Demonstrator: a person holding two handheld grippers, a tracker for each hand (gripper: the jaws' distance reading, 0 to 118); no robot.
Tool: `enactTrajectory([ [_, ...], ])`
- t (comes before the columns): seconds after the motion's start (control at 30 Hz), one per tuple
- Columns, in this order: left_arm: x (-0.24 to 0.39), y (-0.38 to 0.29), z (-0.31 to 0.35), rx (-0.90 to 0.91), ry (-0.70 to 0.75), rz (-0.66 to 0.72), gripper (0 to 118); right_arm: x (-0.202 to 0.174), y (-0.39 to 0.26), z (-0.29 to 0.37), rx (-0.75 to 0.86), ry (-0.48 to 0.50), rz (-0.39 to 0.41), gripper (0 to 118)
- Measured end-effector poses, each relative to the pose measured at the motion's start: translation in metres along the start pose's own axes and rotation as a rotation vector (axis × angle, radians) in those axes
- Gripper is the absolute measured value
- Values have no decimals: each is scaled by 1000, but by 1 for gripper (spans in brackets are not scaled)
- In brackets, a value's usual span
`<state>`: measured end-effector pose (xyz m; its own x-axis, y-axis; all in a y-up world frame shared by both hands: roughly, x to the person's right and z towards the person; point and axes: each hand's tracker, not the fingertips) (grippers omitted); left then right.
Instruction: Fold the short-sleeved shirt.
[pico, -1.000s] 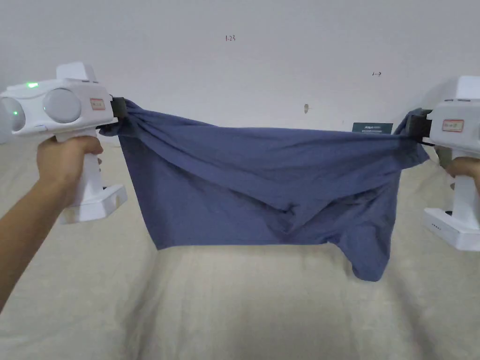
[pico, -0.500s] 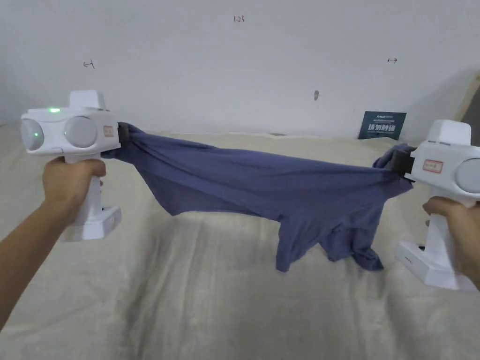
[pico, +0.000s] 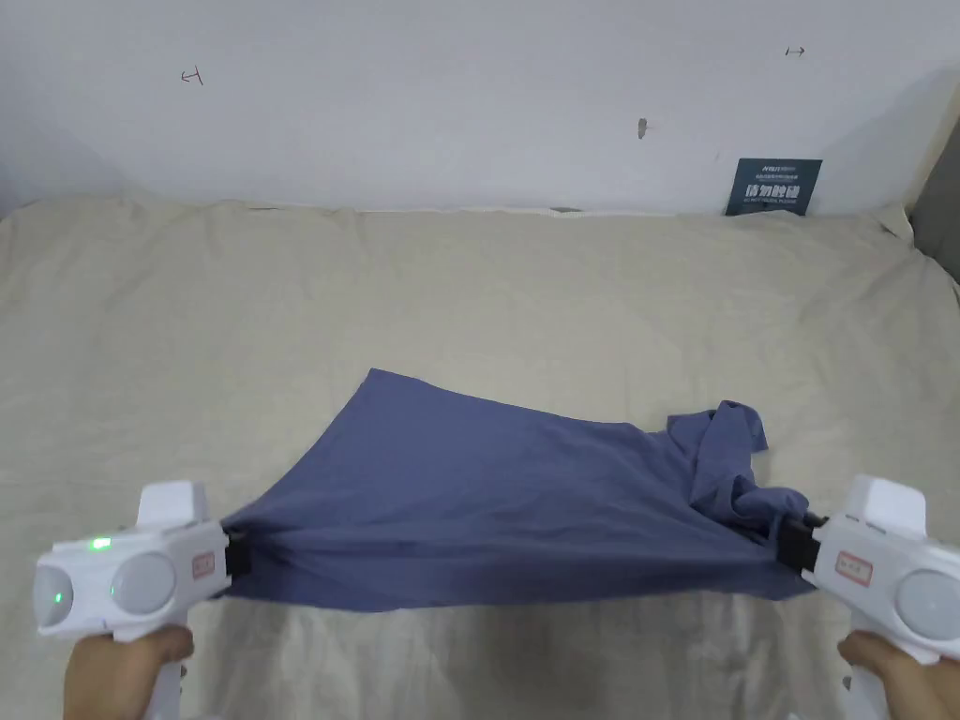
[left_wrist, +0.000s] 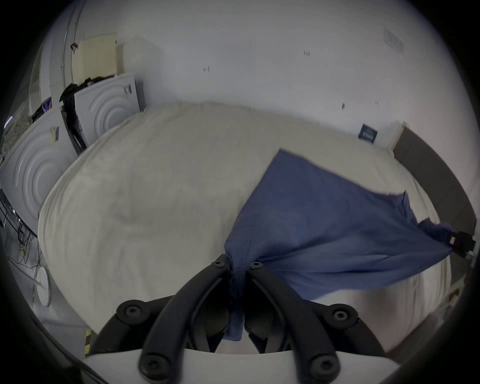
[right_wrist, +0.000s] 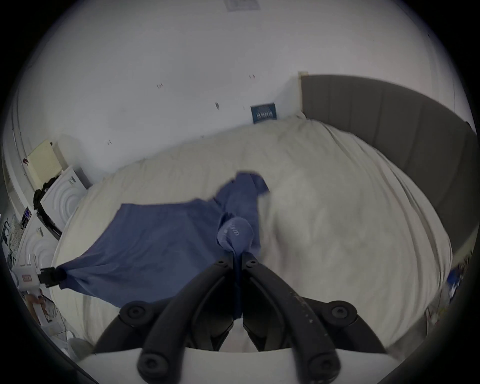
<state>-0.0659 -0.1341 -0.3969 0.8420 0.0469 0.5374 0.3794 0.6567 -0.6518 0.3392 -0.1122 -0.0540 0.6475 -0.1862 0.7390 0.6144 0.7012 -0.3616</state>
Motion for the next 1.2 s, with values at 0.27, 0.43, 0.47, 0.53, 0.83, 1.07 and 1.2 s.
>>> enactTrajectory([
  [0.27,-25,-99,1,-221,49,-28,9,43,-107,2,-222,-79,-50,6],
  [0.43,-29,-115,-4,-224,53,-19,9,56,-141,-13,-233,-79,-84,6],
  [0.47,-26,-111,-4,-231,62,-11,10,53,-137,-12,-245,-87,-77,7],
  [0.53,-24,-105,-3,-241,70,-24,20,51,-128,-14,-264,-102,-42,15],
  [0.83,21,-37,72,104,-96,11,110,-6,-47,71,127,-60,124,103],
  [1.07,78,12,137,567,-150,3,109,-50,-7,145,510,-81,217,104],
  [1.2,101,14,148,690,-134,-55,66,-59,-4,158,582,-106,218,94],
])
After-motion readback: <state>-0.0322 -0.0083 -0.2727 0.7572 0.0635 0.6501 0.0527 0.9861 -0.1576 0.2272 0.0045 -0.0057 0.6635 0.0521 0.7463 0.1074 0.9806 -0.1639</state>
